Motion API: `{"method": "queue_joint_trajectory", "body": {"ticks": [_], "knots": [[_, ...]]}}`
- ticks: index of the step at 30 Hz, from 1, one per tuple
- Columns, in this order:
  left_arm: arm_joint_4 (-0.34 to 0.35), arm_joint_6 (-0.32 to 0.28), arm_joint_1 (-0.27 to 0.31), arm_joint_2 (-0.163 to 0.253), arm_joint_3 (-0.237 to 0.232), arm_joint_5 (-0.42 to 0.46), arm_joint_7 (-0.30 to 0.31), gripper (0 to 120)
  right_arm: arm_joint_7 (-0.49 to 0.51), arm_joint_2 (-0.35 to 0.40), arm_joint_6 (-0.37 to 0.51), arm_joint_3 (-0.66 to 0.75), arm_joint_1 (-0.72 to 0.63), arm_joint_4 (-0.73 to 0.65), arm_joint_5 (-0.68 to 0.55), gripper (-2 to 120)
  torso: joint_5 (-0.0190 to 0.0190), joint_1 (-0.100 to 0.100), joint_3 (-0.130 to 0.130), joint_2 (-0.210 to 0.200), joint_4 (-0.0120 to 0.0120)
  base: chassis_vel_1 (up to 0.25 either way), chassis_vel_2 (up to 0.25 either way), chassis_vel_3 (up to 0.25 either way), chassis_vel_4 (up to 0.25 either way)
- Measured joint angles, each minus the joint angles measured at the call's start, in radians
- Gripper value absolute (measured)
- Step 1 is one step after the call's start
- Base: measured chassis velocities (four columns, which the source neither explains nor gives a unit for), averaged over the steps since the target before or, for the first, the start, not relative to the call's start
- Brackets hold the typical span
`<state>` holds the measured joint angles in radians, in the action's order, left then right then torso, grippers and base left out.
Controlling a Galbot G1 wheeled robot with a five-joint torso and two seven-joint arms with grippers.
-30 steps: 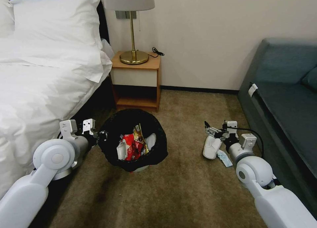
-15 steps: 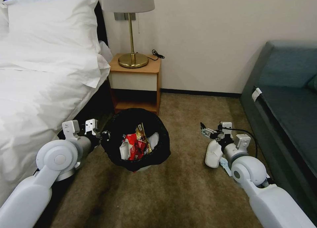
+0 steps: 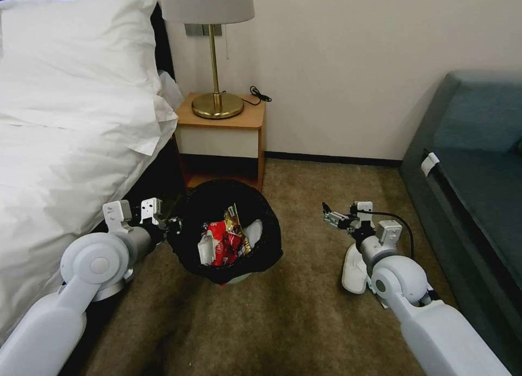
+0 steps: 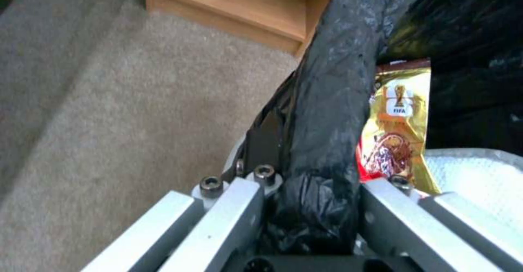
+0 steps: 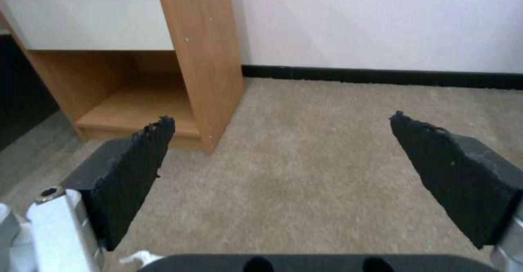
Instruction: Pick up the trash bin, then pick up the garbage on the floor and place it into the trash bin.
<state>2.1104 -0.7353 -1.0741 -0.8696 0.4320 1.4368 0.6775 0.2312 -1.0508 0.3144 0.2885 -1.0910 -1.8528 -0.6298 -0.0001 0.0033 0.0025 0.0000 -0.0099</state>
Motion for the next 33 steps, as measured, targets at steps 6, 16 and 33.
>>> {"method": "queue_joint_trajectory", "body": {"ticks": [6,16,33], "knots": [[0.001,0.000,0.000,0.012,0.003,0.003,-0.001,3,0.005,-0.008,0.004,-0.021,0.022,0.019,-0.003,100,0.0002,0.000,0.000,0.000,0.0001,-0.093,0.114,0.104,-0.119],[0.001,0.000,-0.001,0.008,0.006,0.007,0.000,3,0.022,-0.002,0.078,-0.029,0.020,0.033,0.002,100,0.0003,0.000,0.000,0.000,-0.0002,-0.118,0.069,0.078,-0.117],[-0.003,0.000,0.003,0.100,0.029,0.080,0.027,3,-0.458,0.152,0.129,0.181,-0.109,0.226,0.046,100,0.0003,0.000,0.000,0.000,-0.0001,0.000,0.000,0.000,0.000]]}}
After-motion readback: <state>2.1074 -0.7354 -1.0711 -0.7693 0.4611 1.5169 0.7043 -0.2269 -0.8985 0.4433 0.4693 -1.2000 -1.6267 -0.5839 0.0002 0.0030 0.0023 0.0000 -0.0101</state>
